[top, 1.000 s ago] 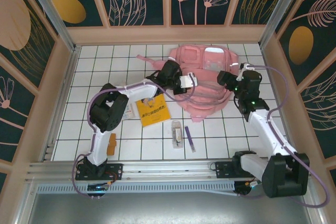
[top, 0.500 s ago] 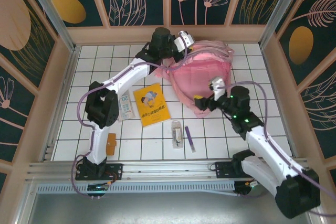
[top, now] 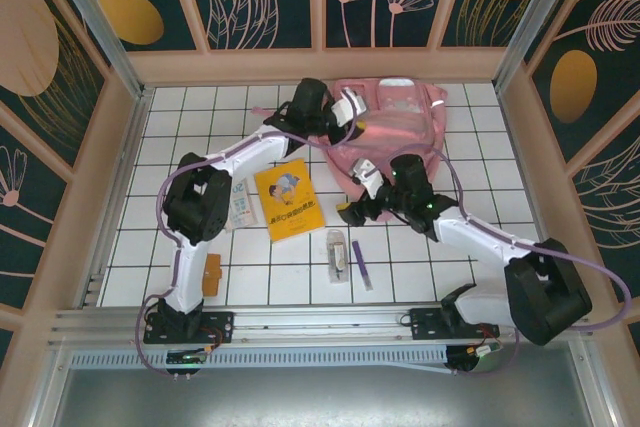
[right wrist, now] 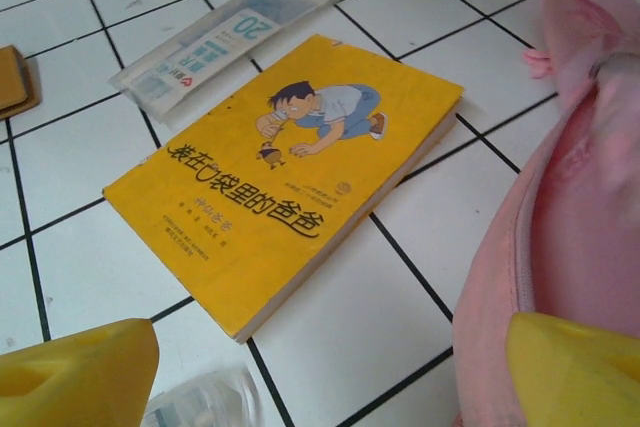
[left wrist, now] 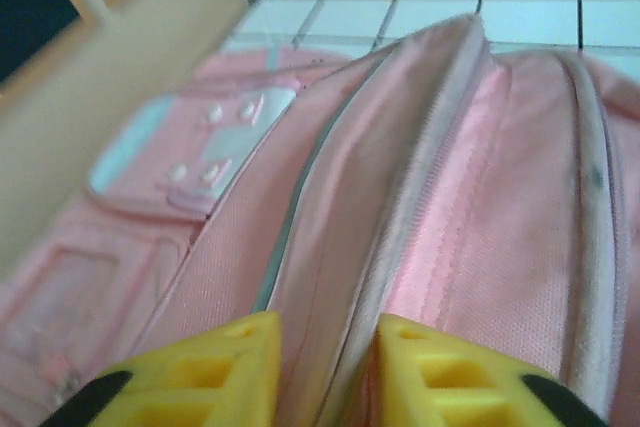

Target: Pack the student bag

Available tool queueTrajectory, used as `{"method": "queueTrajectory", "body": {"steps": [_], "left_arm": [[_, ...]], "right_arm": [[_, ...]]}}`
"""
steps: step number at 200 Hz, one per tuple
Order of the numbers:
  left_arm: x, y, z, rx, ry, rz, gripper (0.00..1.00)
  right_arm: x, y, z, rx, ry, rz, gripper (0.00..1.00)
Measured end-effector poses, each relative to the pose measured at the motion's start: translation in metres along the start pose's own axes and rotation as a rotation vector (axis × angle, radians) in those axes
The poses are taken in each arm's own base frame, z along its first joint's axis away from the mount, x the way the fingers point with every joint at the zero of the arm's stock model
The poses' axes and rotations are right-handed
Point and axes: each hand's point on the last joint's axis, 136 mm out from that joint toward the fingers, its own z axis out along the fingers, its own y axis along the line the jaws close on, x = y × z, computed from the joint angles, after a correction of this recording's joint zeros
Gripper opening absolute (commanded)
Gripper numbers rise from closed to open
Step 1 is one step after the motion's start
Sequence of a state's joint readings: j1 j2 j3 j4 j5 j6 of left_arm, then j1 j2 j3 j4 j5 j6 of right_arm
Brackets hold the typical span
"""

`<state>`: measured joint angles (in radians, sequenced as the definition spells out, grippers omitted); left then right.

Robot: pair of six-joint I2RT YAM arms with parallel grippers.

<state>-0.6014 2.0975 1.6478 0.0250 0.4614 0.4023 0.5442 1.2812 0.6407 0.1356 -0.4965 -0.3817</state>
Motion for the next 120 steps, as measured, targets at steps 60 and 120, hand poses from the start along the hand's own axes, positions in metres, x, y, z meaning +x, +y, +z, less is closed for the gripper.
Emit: {"method": "queueTrajectory", "body": {"steps": [60, 120], "left_arm": [[0.006, 0.015, -0.105, -0.234, 0.047, -0.410, 0.99], [0.079, -0.020, -0.179, -0.383, 0.131, -0.992, 0.99]], "right_arm": [[-0.014, 0.032, 0.012, -0.170, 0.058, -0.033, 0.85], [-0.041, -0.011, 0.057, -0.088, 0.128, 0.186, 0.46]]}}
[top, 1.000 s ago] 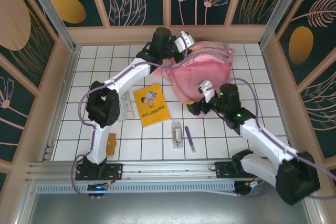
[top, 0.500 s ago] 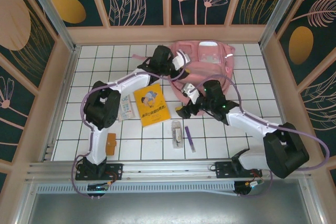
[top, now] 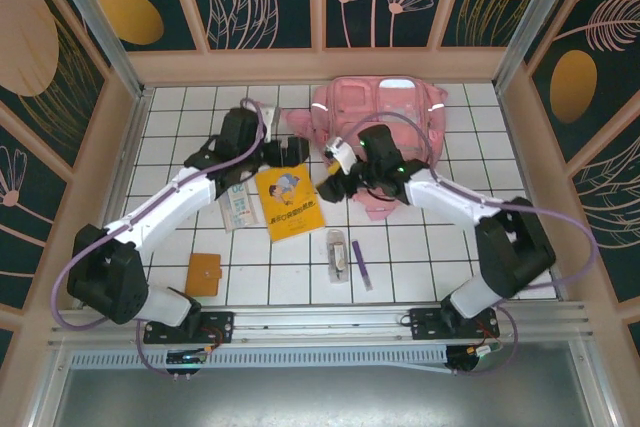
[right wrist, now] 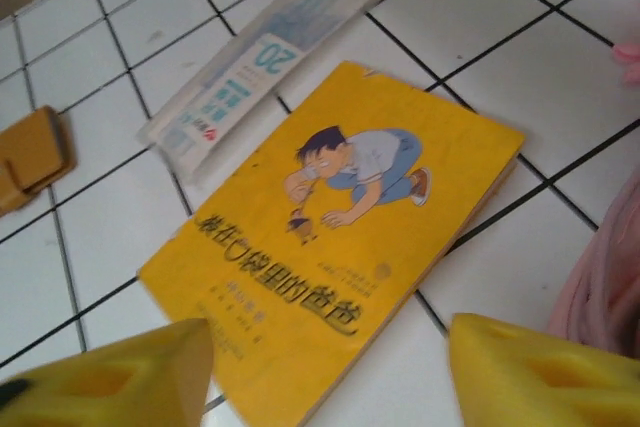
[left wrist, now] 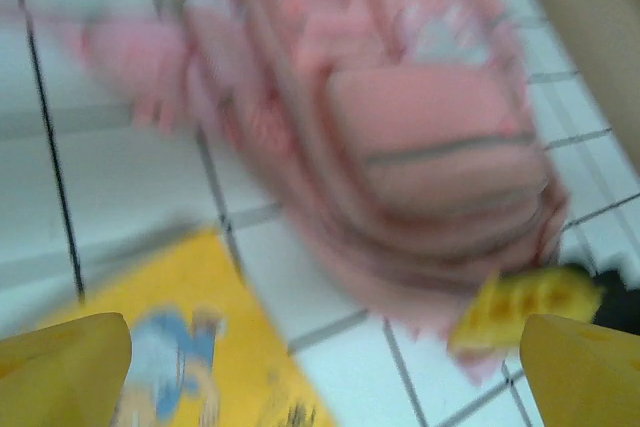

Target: Pack the student bag

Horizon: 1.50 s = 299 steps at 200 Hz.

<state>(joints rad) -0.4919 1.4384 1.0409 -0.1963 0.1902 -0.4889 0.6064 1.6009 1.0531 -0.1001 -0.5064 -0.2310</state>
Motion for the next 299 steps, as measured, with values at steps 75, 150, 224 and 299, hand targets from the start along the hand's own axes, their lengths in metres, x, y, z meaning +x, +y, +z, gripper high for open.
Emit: {"method": "queueTrajectory", "body": {"steps": [75, 150, 224, 299], "left_arm": [[0.116, 0.069, 0.021, -0.153, 0.297, -0.344, 0.98], [0.138, 0.086, 0.040, -0.117, 0.369, -0.431, 0.92], [0.135, 0.082, 0.040, -0.086, 0.401, -0.427, 0.88], [0.127, 0.083, 0.038, -0.098, 0.386, -0.488, 0.70]], "right_arm": [[0.044, -0.035, 0.088, 0.123, 0.259, 0.214, 0.46], [0.061, -0.045, 0.106, 0.166, 0.328, 0.313, 0.13], [0.055, -0.050, 0.114, 0.089, 0.349, 0.384, 0.00], [0.055, -0.053, 0.112, 0.025, 0.342, 0.421, 0.00]]}}
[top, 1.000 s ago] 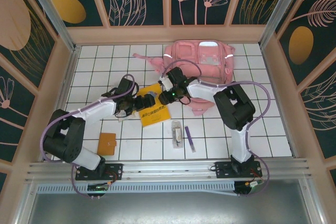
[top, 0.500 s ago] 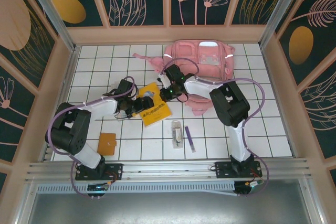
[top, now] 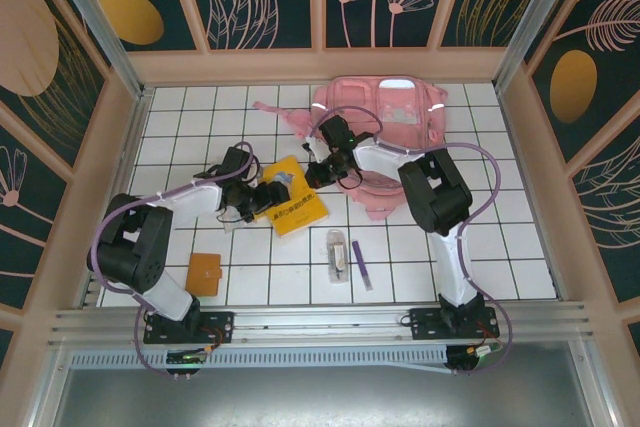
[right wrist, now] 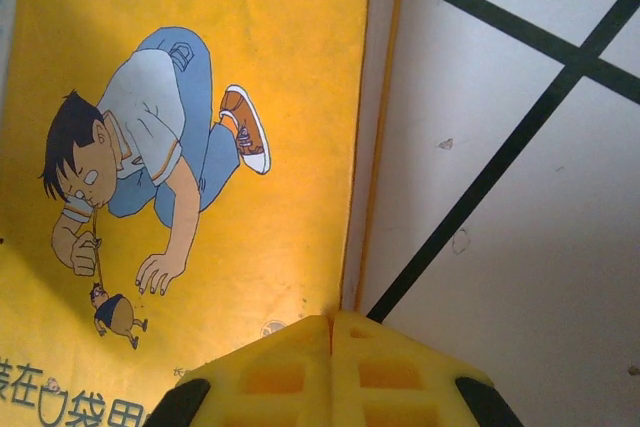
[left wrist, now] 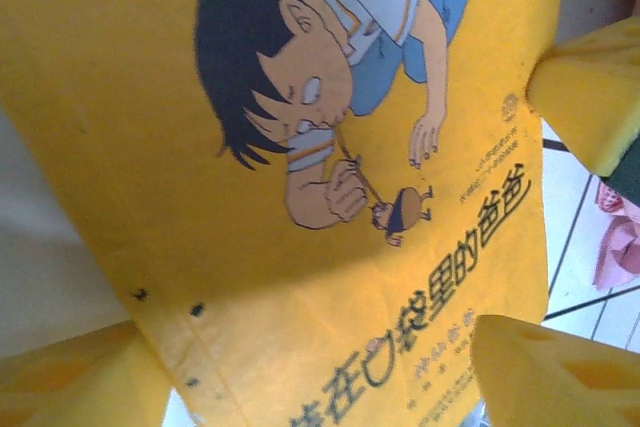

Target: Pack the student bag

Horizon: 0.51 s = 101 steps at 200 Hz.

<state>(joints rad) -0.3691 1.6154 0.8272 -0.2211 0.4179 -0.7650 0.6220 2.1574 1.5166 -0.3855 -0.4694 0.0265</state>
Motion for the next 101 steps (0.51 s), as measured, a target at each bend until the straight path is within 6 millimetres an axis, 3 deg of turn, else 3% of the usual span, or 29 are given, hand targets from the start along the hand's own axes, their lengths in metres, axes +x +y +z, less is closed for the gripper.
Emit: {"method": "queueTrajectory", "body": {"steps": [28, 72, 101], "left_arm": [[-0.008, 0.004, -0.002, -0.013, -0.033, -0.023, 0.64], [-0.024, 0.007, -0.009, -0.026, -0.097, -0.058, 0.46], [-0.039, -0.002, -0.014, -0.008, -0.145, -0.051, 0.19]], "right_arm": [[0.001, 0.000, 0.001, -0.007, -0.005, -0.008, 0.00], [0.002, 0.001, -0.001, -0.027, -0.030, -0.034, 0.04], [0.010, 0.001, -0.005, -0.021, -0.032, -0.040, 0.20]]}}
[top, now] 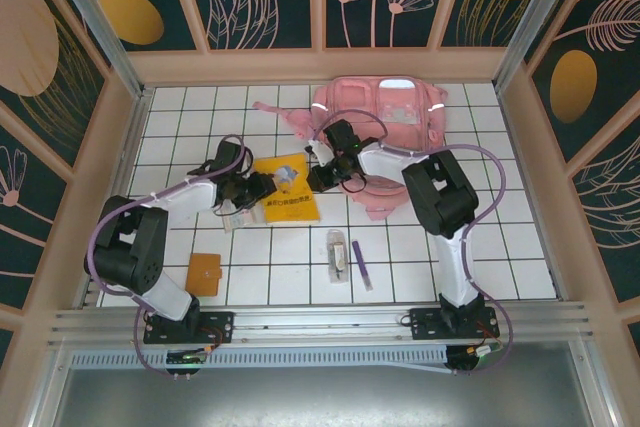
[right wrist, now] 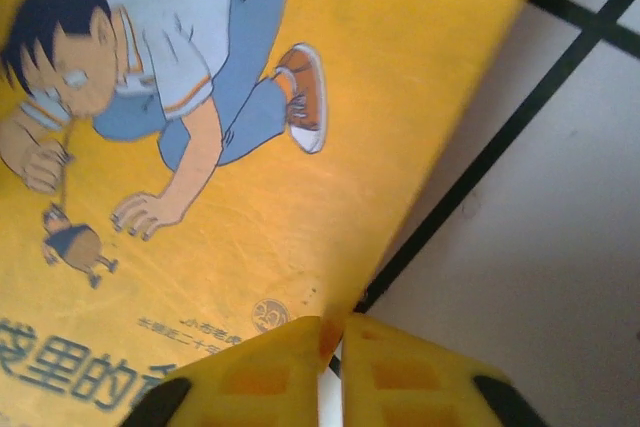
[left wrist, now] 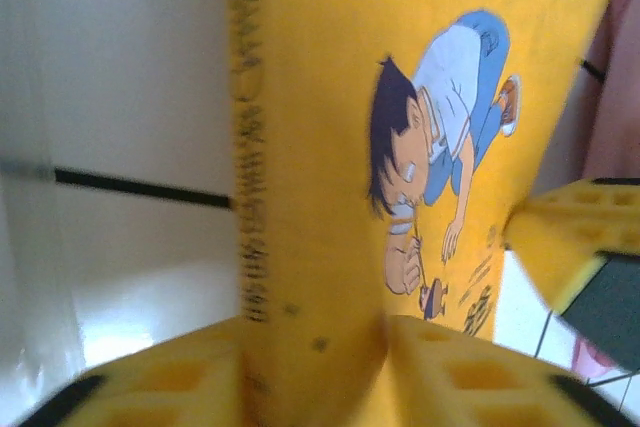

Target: Pack the student bag

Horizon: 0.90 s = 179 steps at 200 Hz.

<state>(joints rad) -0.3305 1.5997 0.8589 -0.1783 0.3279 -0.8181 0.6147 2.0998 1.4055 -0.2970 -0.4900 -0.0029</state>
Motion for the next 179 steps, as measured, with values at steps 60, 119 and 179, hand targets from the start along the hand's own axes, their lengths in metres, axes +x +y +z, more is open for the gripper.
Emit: {"method": "queueTrajectory", "body": {"steps": [60, 119, 179], "left_arm": [[-0.035, -0.060, -0.020, 0.142, -0.078, 0.105, 0.01], [-0.104, -0.151, -0.102, 0.285, -0.351, 0.203, 0.00], [-0.146, -0.226, -0.230, 0.632, -0.730, 0.129, 0.00]], "right_arm": [[-0.010, 0.021, -0.045, -0.010, -0.136, -0.015, 0.52], [-0.120, 0.031, -0.221, -0.028, -0.661, 0.133, 0.95], [-0.142, 0.034, -0.257, -0.278, -0.793, 0.587, 0.97]]}}
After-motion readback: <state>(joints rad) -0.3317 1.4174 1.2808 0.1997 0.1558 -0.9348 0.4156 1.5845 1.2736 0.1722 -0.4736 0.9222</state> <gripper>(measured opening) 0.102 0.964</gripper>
